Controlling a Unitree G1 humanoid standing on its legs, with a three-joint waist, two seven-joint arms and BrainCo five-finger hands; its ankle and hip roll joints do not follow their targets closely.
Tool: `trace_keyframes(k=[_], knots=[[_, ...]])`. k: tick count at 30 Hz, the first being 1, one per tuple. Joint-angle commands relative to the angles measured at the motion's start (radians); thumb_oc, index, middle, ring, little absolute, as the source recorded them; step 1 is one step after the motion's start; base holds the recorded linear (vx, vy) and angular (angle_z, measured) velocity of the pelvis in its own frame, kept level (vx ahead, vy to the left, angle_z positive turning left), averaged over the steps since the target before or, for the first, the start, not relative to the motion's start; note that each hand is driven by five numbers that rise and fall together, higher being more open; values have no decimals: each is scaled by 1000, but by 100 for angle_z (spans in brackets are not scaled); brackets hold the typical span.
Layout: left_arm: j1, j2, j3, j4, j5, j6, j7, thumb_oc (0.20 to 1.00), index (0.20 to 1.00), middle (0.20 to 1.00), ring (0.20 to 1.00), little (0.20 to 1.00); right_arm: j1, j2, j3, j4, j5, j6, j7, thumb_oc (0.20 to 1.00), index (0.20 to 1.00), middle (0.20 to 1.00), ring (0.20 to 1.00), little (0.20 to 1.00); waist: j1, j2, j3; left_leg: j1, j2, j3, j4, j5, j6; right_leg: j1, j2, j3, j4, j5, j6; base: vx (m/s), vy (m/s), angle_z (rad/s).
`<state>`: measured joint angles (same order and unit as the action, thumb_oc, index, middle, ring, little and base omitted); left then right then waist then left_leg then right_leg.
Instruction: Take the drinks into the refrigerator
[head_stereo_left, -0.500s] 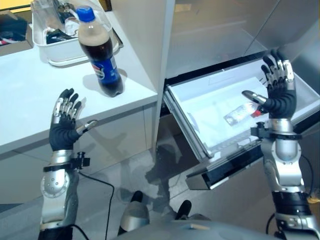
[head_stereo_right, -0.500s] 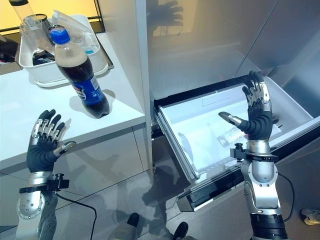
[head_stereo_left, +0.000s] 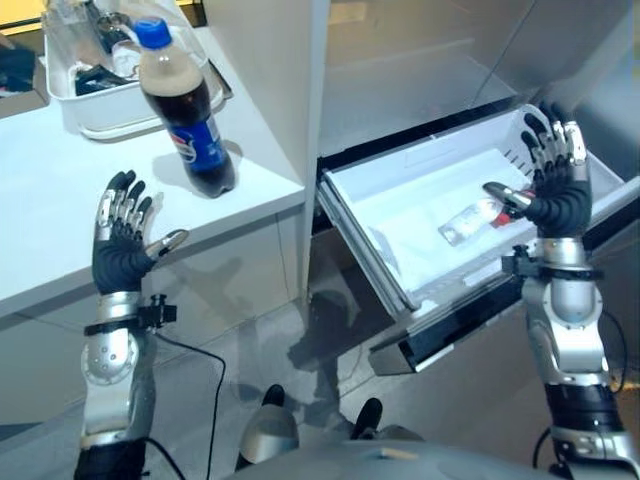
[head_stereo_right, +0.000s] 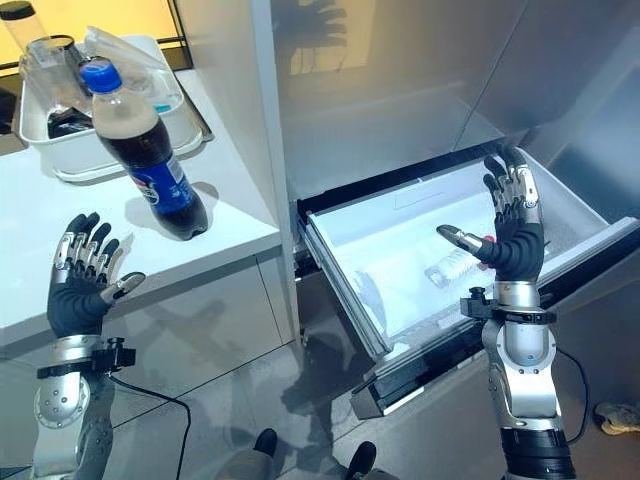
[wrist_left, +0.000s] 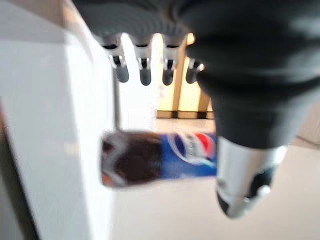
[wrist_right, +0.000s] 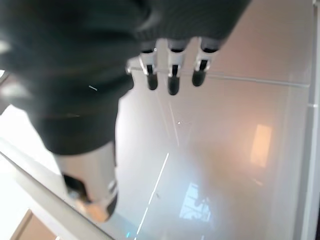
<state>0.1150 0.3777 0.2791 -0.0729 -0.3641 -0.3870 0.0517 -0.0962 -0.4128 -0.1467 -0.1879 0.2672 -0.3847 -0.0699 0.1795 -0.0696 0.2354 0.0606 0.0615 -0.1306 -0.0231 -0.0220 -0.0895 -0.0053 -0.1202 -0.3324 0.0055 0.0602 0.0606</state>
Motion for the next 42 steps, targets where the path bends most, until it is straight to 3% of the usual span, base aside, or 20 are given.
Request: trace_keyframes(k=[1, 14, 22, 34, 42], knots=[[-25, 119, 50, 28, 65, -42, 55, 1000, 1000, 1000, 1000, 1000, -62, -56, -16, -23, 38, -25, 9, 1000, 1000, 1000, 1000, 1000, -4, 6, -45, 25, -28, 27, -58, -5, 86, 3, -9, 60, 179, -116, 14, 20, 31, -23], [-138, 296, 62, 224, 105, 5, 114, 1000, 1000, 1000, 1000, 1000, -94, -92, 25, -28, 101, -2, 65, 1000, 1000, 1000, 1000, 1000, -39, -4, -48, 66, -17, 87, -59, -26, 84, 0, 16, 119, 177, -115, 19, 18, 21, -17], [-122, 401, 102, 283, 90, 24, 90, 1000, 1000, 1000, 1000, 1000, -78, -103, 26, -59, 130, 5, 97, 1000, 1000, 1000, 1000, 1000, -45, -9, -47, 86, -15, 120, -57, -37, 84, 5, 33, 155, 164, -113, 21, 11, 14, -20], [-128, 399, 37, 262, -44, 35, -38, 1000, 1000, 1000, 1000, 1000, -71, -100, 22, -71, 143, 9, 111, 1000, 1000, 1000, 1000, 1000, -59, -11, -44, 94, -16, 131, -63, -42, 83, 9, 39, 167, 151, -106, 23, 4, 4, -3], [-135, 392, 19, 273, -73, 42, -57, 1000, 1000, 1000, 1000, 1000, -72, -90, 25, -70, 149, 13, 117, 1000, 1000, 1000, 1000, 1000, -62, -21, -40, 100, -14, 140, -63, -46, 84, 7, 43, 175, 152, -101, 25, 1, 1, -3]])
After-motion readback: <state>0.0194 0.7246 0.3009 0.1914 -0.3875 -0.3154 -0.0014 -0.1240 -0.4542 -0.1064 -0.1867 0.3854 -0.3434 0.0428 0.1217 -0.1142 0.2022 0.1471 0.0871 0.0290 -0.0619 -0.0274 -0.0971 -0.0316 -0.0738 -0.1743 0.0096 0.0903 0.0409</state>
